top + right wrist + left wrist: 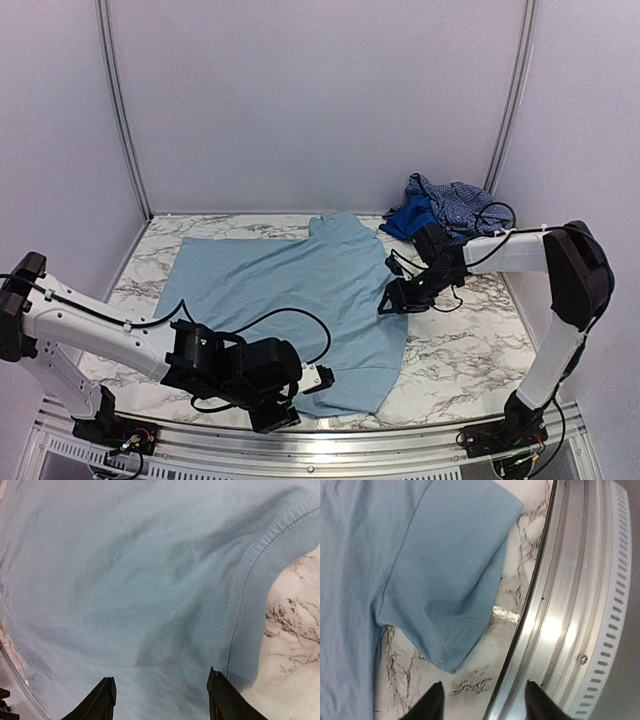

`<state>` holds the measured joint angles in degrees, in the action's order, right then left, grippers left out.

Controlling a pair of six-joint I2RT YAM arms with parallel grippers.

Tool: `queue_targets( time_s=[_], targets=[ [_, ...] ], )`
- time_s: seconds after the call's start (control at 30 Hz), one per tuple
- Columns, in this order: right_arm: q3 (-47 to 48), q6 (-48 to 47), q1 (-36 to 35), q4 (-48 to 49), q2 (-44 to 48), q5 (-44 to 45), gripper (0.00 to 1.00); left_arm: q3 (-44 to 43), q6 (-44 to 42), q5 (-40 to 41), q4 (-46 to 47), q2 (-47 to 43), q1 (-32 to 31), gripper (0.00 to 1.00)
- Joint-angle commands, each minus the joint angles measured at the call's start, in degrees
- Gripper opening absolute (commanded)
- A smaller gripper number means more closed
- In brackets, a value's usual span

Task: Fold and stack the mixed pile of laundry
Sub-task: Smooth out the flattened T-shirt at the center of the board.

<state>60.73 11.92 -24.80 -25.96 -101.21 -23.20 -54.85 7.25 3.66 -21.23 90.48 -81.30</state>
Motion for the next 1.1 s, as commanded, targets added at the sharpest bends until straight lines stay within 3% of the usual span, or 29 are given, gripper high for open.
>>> queue_targets(
  time_s=[0.0,0.13,0.3,0.33,0.43,0.5,0.7,0.87,1.07],
  targets=[
    [1.9,-0.1,-1.8,-5.4,7.9,2.1,0.59,-4.3,4.9,3.9,1.3,-3.4,0.9,0.66],
    [1.7,1.6,-3.8,-6.0,10.8,2.3,0.59,-7.3,7.3,6.3,3.0,0.5,2.5,0.65],
    [0.7,3.9,-8.1,-3.7,8.1,1.6,0.59,-8.8,17.1,7.1,4.3,0.4,12.3,0.63],
    [0.3,4.5,-9.2,-3.1,7.5,1.6,0.59,-7.9,19.1,7.6,4.4,-1.1,14.7,0.66],
    [-2.5,6.0,-10.7,-0.4,6.1,1.1,0.59,-3.7,25.5,9.4,4.0,-6.7,21.3,0.90],
    [-5.3,6.5,-11.1,1.0,5.8,1.1,0.59,-0.1,28.5,8.8,3.3,-10.7,26.1,0.99],
    [-12.8,4.8,-11.1,1.0,5.9,3.1,0.59,10.6,36.0,6.7,-0.1,-21.0,41.1,0.99],
    [-17.0,3.5,-8.6,-0.9,7.9,5.9,0.60,14.8,38.7,8.0,-7.9,-25.8,48.1,0.99],
    [-10.1,0.7,-4.9,-8.0,14.2,9.7,0.60,13.4,33.0,3.8,-9.1,-27.5,60.1,0.99]
  ],
)
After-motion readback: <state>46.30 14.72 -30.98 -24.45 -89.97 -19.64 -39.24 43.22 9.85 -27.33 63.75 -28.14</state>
